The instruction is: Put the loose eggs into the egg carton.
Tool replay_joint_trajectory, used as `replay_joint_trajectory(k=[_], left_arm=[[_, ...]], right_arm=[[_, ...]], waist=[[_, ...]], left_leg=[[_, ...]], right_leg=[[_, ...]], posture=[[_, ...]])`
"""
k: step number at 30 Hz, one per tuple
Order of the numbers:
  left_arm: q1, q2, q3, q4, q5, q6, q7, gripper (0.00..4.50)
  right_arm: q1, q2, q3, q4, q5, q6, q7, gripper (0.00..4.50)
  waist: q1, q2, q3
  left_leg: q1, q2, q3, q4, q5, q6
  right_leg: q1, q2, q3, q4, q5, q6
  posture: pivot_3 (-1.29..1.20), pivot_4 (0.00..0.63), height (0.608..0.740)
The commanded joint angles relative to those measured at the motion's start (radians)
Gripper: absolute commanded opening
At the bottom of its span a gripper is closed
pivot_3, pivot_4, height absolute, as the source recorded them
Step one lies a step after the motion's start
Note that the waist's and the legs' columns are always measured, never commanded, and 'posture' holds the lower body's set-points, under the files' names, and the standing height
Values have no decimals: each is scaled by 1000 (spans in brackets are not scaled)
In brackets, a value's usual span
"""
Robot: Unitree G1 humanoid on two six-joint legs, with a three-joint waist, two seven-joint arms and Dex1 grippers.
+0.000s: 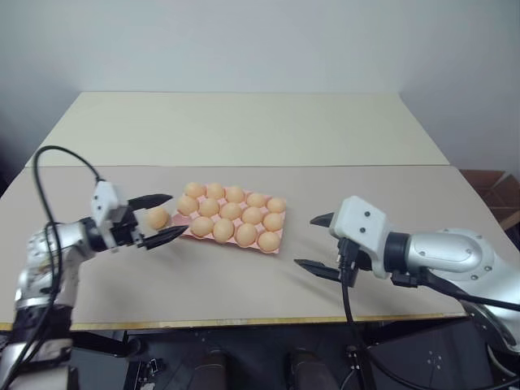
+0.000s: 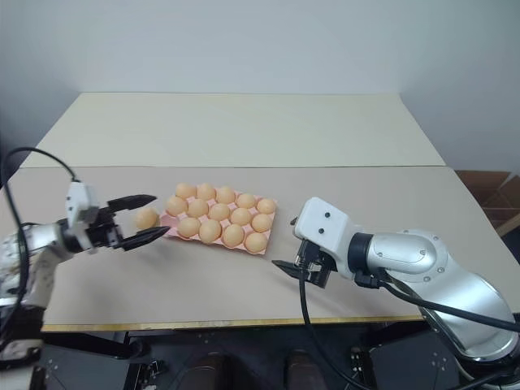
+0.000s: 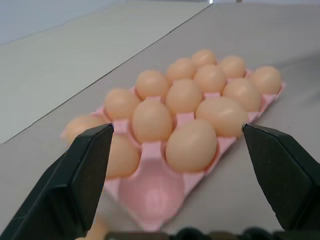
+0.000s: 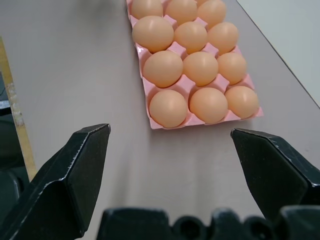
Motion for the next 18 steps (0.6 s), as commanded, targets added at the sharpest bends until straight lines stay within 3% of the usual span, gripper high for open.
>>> replay_joint_trajectory(k=[1, 4, 11, 18], left_arm=[[111, 70, 105, -110, -2, 29, 36, 4480], [239, 109, 198, -164, 33, 66, 109, 4480], [369, 103, 318, -243, 20, 154, 222, 4480], [409, 62, 306, -254, 82, 121, 304, 4480]], right_arm=[[-18, -13, -1, 15, -3, -69, 31, 4500], [-25, -6, 23, 38, -6, -101, 47, 4500], [-65, -7, 83, 114, -33, -175, 94, 4500], [-89, -17, 112, 159, -64, -214, 134, 4500]], waist=[[4, 0, 0], [3, 0, 0], [5, 0, 0], [7, 0, 0]], left_leg=[[0, 0, 0, 0, 0, 0], [1, 0, 0, 0, 0, 0], [1, 0, 2, 0, 0, 0], [0, 0, 3, -1, 0, 0]], right_leg=[[0, 0, 0, 0, 0, 0], [1, 0, 0, -1, 0, 0], [1, -1, -1, -1, 0, 0], [0, 0, -1, -1, 0, 0]], posture=[[0, 150, 740], [0, 150, 740], [0, 150, 740], [0, 150, 740]])
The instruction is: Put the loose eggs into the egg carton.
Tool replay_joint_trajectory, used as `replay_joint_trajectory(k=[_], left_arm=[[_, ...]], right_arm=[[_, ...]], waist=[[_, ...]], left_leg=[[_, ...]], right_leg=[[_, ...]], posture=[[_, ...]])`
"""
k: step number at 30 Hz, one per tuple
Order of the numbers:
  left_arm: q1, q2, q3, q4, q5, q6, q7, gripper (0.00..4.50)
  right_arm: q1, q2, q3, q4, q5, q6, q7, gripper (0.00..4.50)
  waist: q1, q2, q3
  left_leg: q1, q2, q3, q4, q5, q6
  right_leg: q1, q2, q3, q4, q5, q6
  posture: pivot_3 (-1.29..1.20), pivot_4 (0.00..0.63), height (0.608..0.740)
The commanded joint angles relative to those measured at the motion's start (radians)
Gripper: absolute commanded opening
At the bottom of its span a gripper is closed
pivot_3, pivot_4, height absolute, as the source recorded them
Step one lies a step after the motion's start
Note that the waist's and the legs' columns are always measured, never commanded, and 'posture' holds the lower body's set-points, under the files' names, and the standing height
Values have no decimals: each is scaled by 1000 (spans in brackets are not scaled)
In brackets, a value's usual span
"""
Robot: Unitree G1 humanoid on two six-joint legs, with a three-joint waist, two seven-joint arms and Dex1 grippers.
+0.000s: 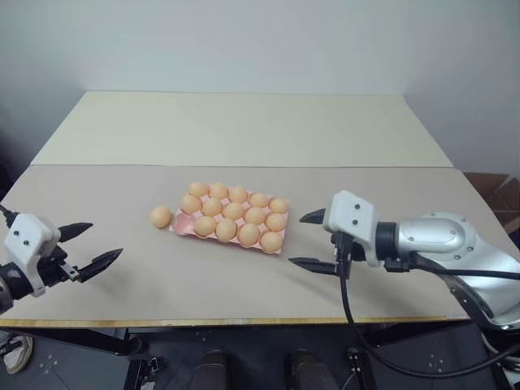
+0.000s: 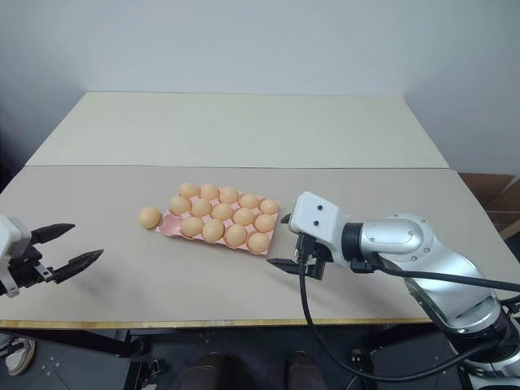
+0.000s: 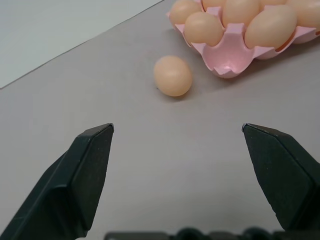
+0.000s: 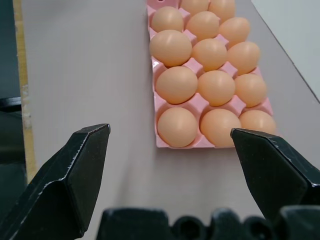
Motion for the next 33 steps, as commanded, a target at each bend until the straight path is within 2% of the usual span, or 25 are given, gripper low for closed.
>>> replay_joint_trajectory(k=[1, 12, 18, 33], left_arm=[[-27, -5, -16, 6, 39, -27, 55, 4480], [-364, -116, -214, 289, 82, -117, 120, 4480], [-523, -193, -278, 414, 81, -134, 137, 4480], [-668, -227, -391, 620, 181, -228, 161, 4480]], right_arm=[[-17, -12, 3, -5, -23, -38, 16, 4500], [-15, -8, -20, -35, -19, 18, -6, 4500], [0, -13, -54, -66, -13, 66, -39, 4500], [49, -7, -110, -154, 30, 165, -124, 4500]], waist=[[1, 0, 0], [4, 0, 0], [3, -1, -1], [0, -1, -1]], left_leg=[[0, 0, 1, 0, 0, 0], [-1, -1, 1, 0, 0, 0], [-1, -2, 1, 1, 0, 0], [-2, -2, 0, 1, 0, 0]], right_leg=[[0, 0, 0, 0, 0, 0], [0, -1, 0, 1, 0, 0], [0, -1, 0, 1, 0, 0], [0, 0, 0, 2, 0, 0]], posture=[[0, 150, 740], [0, 150, 740], [0, 150, 740], [0, 150, 740]])
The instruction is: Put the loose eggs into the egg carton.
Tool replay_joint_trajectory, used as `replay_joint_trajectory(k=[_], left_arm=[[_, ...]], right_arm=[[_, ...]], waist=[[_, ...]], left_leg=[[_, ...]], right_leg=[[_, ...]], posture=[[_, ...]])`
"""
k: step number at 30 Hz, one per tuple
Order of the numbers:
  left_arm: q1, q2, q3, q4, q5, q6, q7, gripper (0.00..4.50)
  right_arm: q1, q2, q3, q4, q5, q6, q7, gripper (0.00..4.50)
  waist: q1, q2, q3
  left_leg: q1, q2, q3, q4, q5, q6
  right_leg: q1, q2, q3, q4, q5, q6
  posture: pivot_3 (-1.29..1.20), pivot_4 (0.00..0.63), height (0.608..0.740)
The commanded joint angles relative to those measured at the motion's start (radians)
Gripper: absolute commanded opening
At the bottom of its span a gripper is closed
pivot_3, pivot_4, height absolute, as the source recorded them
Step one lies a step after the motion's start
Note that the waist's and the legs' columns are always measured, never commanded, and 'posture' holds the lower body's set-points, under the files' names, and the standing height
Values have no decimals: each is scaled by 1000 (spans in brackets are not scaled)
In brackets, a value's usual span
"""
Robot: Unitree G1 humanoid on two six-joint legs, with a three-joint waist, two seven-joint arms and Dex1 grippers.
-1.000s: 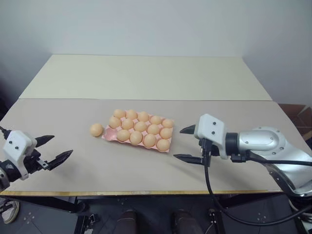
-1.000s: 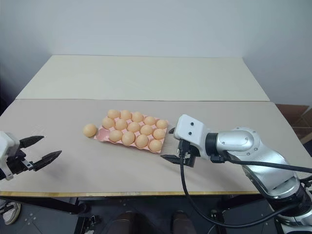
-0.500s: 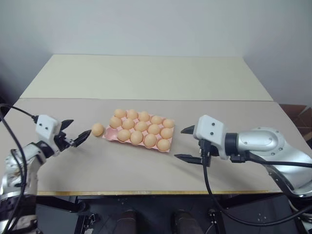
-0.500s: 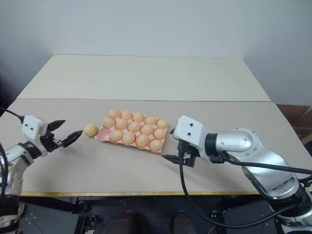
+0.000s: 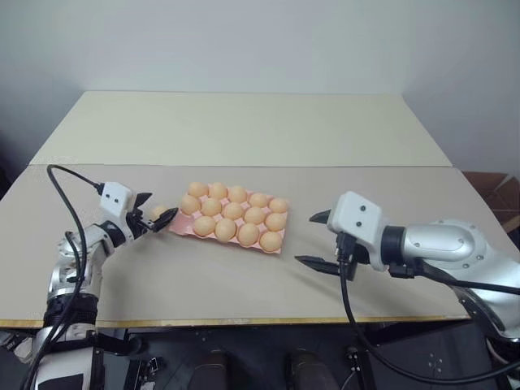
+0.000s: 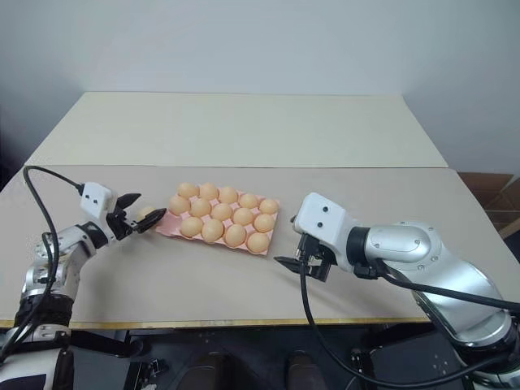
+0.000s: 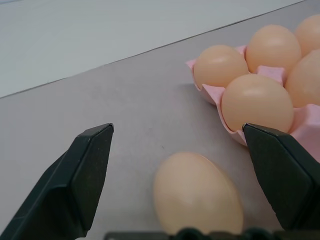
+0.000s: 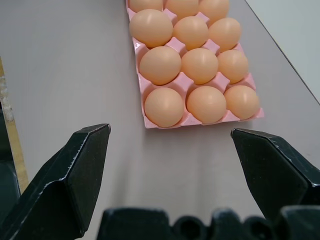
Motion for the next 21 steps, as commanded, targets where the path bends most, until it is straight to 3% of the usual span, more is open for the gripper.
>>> replay_joint_trajectory(k=[1, 18, 21], left_arm=[[-19, 9, -7, 18, 22, -33, 15, 4480], [4, 8, -21, 82, 73, -61, 57, 4480], [-13, 4, -19, 102, 77, -71, 67, 3886]], right_arm=[[7, -6, -38, -41, 17, 8, -14, 4500], [-16, -11, -14, -4, 9, -21, -6, 4500], [-19, -10, -11, -1, 7, -23, -8, 4500]], waist=[[0, 0, 0], [0, 0, 0], [0, 0, 0]], left_leg=[[0, 0, 0, 0, 0, 0], [0, 0, 0, 0, 0, 0], [0, 0, 0, 0, 0, 0]], right_leg=[[0, 0, 0, 0, 0, 0], [0, 0, 0, 0, 0, 0], [0, 0, 0, 0, 0, 0]], posture=[[0, 150, 740], [0, 150, 740], [0, 150, 740]])
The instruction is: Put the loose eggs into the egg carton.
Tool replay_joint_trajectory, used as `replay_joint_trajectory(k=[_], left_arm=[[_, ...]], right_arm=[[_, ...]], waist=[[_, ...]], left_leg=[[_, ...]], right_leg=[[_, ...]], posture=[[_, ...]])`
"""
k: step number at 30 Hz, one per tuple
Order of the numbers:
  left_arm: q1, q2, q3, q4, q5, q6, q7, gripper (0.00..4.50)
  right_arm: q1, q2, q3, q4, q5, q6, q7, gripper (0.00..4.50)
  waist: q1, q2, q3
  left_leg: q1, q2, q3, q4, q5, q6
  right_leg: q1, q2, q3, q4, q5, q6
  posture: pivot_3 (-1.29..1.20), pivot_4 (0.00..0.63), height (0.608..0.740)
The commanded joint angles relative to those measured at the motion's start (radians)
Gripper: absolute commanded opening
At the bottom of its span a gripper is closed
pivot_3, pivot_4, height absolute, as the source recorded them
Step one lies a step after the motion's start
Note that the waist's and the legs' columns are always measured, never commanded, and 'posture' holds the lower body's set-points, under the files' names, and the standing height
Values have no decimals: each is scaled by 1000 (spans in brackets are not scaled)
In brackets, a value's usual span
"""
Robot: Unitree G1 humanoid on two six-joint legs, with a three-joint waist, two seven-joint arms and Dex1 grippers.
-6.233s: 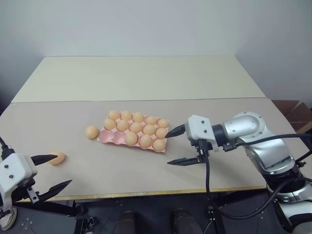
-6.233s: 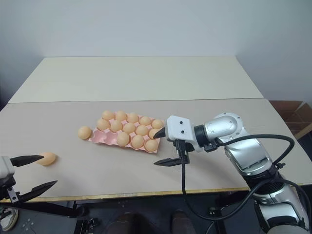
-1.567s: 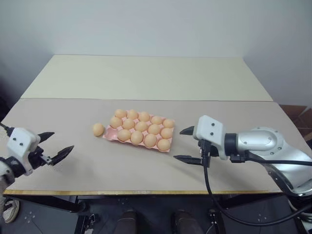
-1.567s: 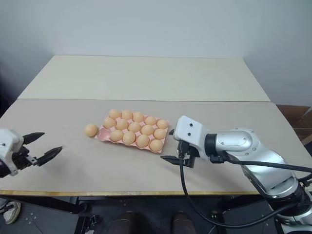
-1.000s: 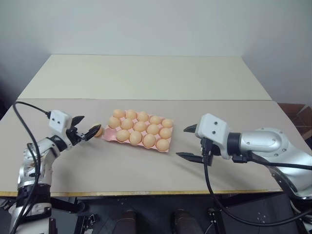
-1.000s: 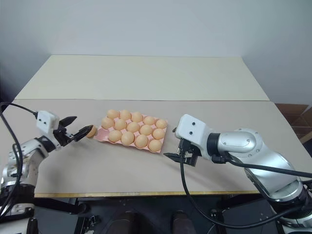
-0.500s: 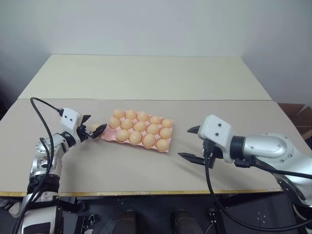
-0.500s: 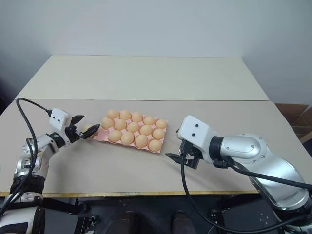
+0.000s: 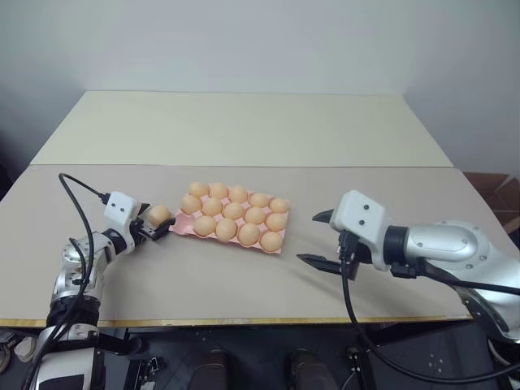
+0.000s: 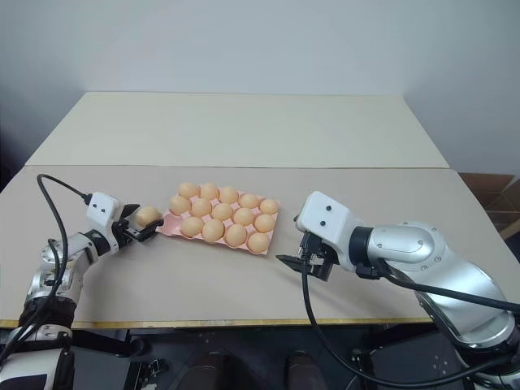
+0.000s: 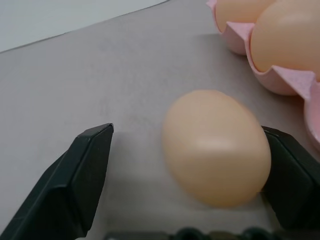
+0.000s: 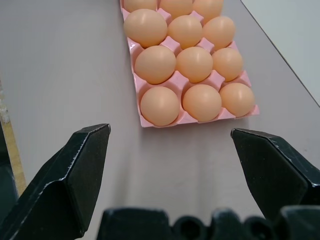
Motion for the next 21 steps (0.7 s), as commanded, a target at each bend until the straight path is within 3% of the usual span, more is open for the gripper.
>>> replay_joint_trajectory(k=[1, 6, 8, 13, 21], left_arm=[[-26, 4, 4, 16, 6, -30, 17, 3603], [-23, 12, 8, 17, 4, -40, 10, 2074], [-16, 19, 11, 14, 7, -48, 13, 1680], [14, 37, 47, -45, -15, -56, 9, 1602], [124, 76, 138, -366, -291, 73, -234, 1602]], right_arm=[[-18, -8, -6, -10, -8, -24, -2, 4500], [-15, -7, -4, -11, -9, -26, -7, 4500], [-16, -7, -3, -8, -10, -28, -7, 4500], [-17, -4, 2, -7, -12, -34, -7, 4500], [-21, -3, 3, -5, -15, -40, -11, 4500]], waist=[[0, 0, 0], [0, 0, 0], [0, 0, 0], [-2, 0, 0], [-1, 0, 0]], left_leg=[[0, 0, 0, 0, 0, 0], [0, 0, 0, 0, 0, 0], [0, 0, 0, 0, 0, 0], [0, 0, 0, 0, 0, 0], [0, 1, -1, 0, 0, 0]], right_leg=[[0, 0, 0, 0, 0, 0], [0, 0, 0, 0, 0, 0], [0, 0, 0, 0, 0, 0], [0, 0, 0, 0, 0, 0], [0, 0, 0, 0, 0, 0]], posture=[[0, 150, 740], [0, 150, 740], [0, 150, 740], [0, 150, 740], [0, 150, 740]])
